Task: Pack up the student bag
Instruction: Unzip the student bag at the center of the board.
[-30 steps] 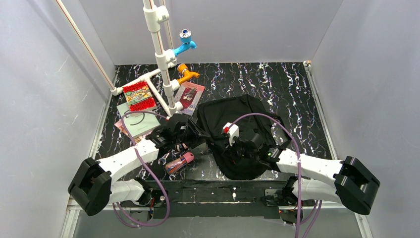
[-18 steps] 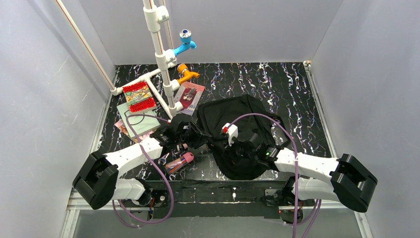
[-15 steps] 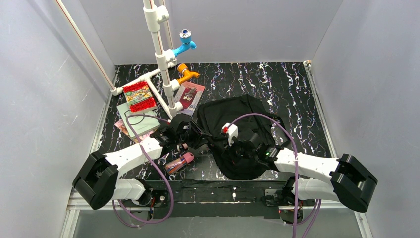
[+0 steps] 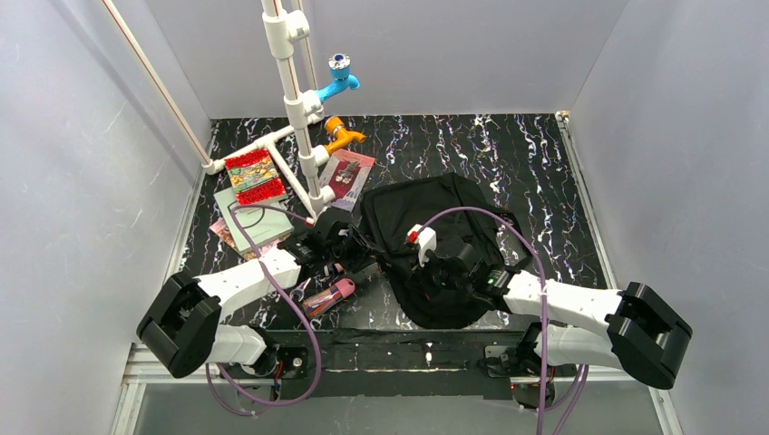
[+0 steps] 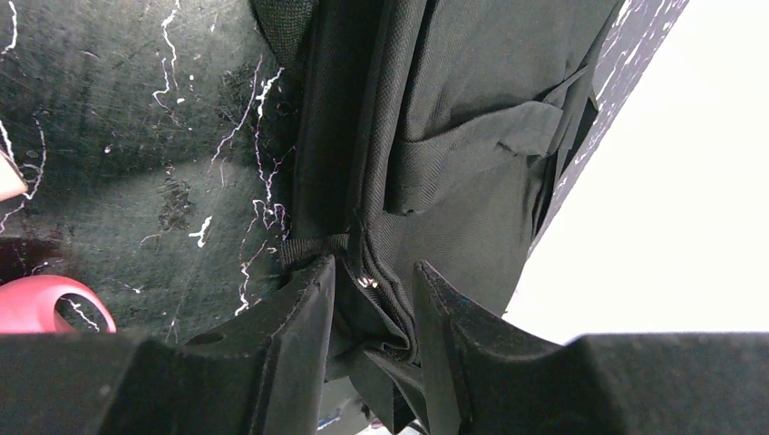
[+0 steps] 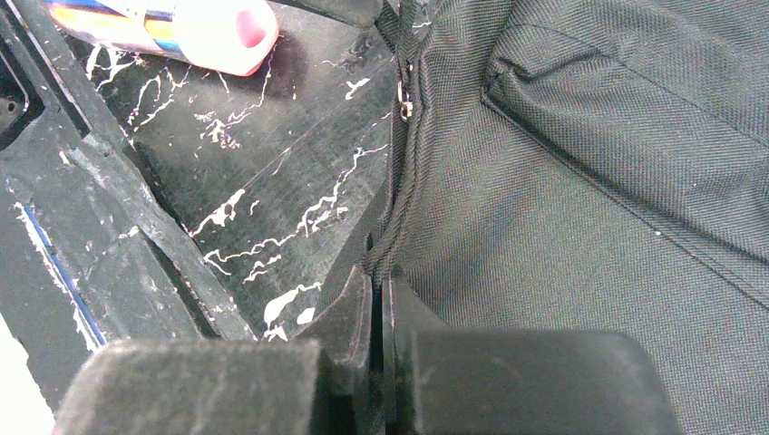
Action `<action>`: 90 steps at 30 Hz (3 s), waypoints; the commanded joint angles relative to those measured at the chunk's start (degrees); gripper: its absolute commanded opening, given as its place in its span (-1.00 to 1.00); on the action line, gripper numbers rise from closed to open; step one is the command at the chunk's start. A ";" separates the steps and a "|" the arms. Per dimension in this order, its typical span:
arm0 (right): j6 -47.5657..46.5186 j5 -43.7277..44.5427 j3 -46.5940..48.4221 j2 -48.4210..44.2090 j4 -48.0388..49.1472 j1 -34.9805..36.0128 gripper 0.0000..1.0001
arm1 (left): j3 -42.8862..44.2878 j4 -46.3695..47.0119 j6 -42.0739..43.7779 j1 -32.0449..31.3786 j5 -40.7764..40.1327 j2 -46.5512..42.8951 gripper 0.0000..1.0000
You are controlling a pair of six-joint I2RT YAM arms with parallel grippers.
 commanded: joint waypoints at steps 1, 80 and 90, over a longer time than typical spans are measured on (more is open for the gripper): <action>0.66 0.30 1.68 -1.62 2.58 0.02 -0.96 | 1.77 -2.22 2.44 -0.14 -3.20 0.26 -0.28; -13.83 5.44 -6.08 9.91 46.09 7.50 -0.97 | 7.74 -15.65 8.60 -0.50 10.86 -10.27 -0.81; -7.50 9.35 -9.39 2.90 44.58 7.23 -0.97 | 0.50 -11.44 4.01 2.73 8.08 -17.23 0.96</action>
